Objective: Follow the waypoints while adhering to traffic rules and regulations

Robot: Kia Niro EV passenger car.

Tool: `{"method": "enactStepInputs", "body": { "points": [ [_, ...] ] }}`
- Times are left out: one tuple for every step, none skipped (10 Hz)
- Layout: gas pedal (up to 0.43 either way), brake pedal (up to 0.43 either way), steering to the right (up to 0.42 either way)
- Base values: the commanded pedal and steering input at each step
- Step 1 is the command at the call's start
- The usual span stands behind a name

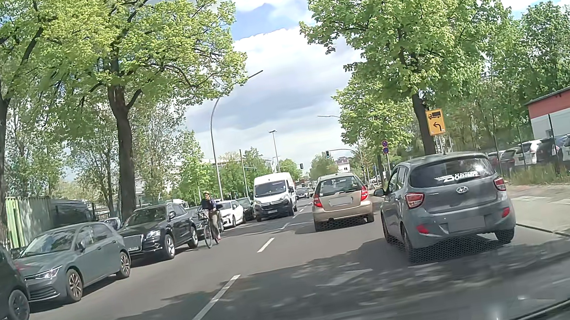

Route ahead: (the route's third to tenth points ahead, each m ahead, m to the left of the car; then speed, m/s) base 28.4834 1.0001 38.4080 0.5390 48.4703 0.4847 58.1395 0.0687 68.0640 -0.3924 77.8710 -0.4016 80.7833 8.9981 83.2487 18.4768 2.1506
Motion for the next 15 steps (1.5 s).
{"method": "enactStepInputs", "body": {
  "points": [
    [0.311, 0.018, 0.009],
    [0.311, 0.024, 0.007],
    [0.311, 0.018, 0.006],
    [0.311, 0.024, 0.006],
    [0.299, 0.018, 0.007],
    [0.299, 0.018, 0.006],
    [0.299, 0.018, 0.006],
    [0.299, 0.018, 0.006],
    [0.299, 0.018, 0.005],
    [0.299, 0.024, 0.004],
    [0.299, 0.024, 0.004],
    [0.299, 0.018, 0.004],
    [0.299, 0.018, 0.005],
    [0.299, 0.018, 0.005],
    [0.299, 0.024, 0.005]
  ]
}}
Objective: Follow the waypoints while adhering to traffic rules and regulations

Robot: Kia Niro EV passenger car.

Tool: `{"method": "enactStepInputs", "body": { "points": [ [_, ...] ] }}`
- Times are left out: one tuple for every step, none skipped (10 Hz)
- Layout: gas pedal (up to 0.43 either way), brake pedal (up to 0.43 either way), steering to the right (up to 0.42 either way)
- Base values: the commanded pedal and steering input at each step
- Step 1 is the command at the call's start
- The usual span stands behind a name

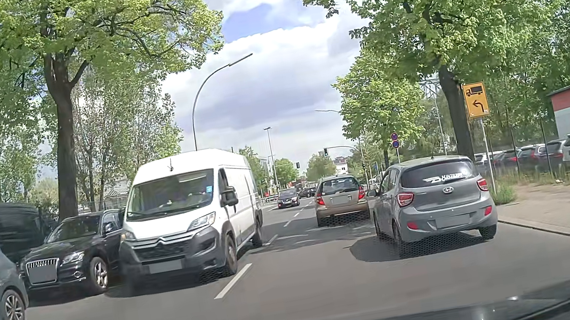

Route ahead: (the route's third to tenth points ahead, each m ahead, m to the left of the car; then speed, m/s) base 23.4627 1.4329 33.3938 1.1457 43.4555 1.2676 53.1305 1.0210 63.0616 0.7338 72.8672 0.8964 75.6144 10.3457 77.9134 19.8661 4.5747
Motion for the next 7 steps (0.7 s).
{"method": "enactStepInputs", "body": {
  "points": [
    [0.299, 0.018, 0.005],
    [0.299, 0.024, 0.004],
    [0.287, 0.024, 0.004],
    [0.280, 0.018, 0.004],
    [0.260, 0.018, 0.004],
    [0.260, 0.024, 0.003],
    [0.228, 0.018, 0.003]
  ]
}}
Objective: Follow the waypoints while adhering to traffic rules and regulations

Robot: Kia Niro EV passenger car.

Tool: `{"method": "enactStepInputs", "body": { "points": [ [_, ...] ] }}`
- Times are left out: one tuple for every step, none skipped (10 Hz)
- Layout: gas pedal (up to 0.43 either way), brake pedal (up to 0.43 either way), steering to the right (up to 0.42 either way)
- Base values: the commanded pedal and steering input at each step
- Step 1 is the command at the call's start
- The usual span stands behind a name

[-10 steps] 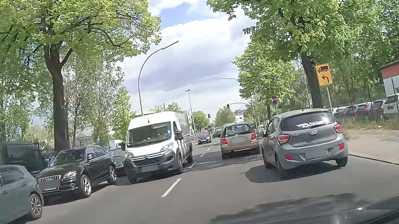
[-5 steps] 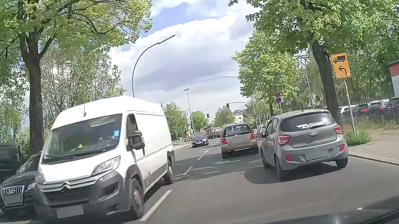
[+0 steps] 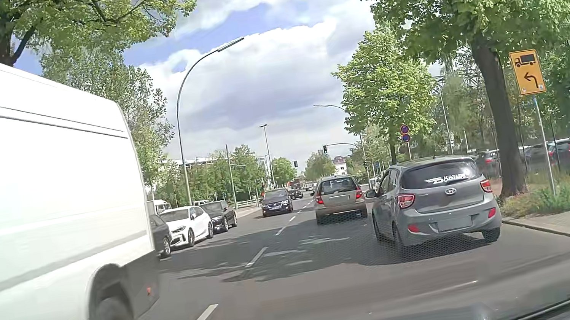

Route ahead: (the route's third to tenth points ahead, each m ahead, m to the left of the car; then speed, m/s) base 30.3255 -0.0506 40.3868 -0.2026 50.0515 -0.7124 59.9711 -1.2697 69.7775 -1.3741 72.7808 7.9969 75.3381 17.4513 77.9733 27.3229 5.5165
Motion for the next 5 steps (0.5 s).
{"method": "enactStepInputs", "body": {
  "points": [
    [0.228, 0.018, 0.003],
    [0.189, 0.018, 0.003],
    [0.157, 0.018, 0.003],
    [0.157, 0.024, 0.003],
    [0.157, 0.018, 0.003]
  ]
}}
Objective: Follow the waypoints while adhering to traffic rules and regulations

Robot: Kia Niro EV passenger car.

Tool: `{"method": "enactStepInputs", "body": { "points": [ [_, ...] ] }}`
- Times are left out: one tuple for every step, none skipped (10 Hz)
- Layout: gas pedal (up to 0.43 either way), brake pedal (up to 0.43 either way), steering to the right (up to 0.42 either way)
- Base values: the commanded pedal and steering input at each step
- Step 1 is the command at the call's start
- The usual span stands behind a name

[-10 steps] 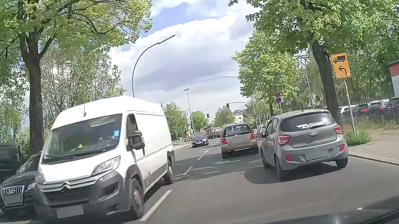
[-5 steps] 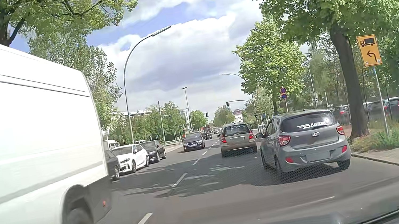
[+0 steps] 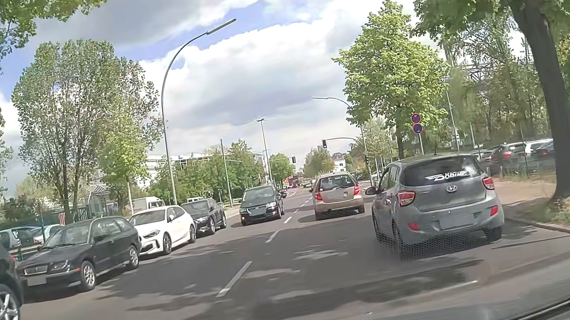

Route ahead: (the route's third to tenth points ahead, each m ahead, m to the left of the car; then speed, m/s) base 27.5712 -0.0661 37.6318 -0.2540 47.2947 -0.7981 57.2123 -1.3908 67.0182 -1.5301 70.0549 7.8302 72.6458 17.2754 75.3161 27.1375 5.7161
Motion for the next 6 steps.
{"method": "enactStepInputs", "body": {
  "points": [
    [0.157, 0.018, 0.003],
    [0.169, 0.024, 0.003],
    [0.240, 0.018, 0.003],
    [0.268, 0.024, 0.003],
    [0.268, 0.024, 0.003],
    [0.268, 0.024, 0.003]
  ]
}}
